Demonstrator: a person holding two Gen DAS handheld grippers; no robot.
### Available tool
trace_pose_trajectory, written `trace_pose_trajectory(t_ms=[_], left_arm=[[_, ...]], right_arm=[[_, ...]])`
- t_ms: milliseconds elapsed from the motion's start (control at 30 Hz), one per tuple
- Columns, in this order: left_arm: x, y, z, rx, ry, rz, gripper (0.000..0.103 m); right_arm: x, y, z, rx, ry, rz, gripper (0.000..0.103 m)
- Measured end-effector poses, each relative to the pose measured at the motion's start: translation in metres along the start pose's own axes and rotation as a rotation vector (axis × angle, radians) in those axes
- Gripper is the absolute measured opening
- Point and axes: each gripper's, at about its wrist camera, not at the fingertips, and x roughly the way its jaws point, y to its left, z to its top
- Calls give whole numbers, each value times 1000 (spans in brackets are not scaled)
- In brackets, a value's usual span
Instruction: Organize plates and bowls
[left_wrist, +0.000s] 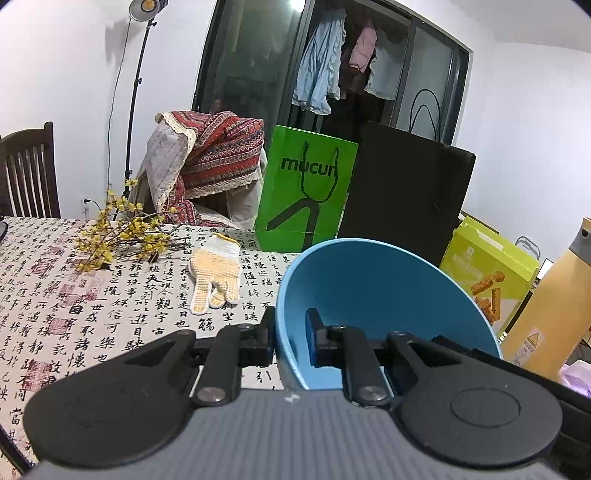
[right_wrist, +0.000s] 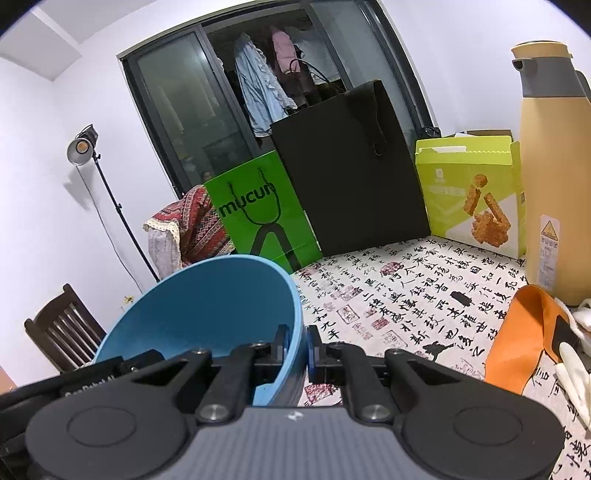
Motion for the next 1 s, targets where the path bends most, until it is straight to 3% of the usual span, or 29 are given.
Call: trace_pose_trajectory(t_ms=[1000], left_arm=[[-63, 55, -17, -51, -45, 38, 16]], right_arm=[[-39, 52, -35, -53, 3, 67, 9]])
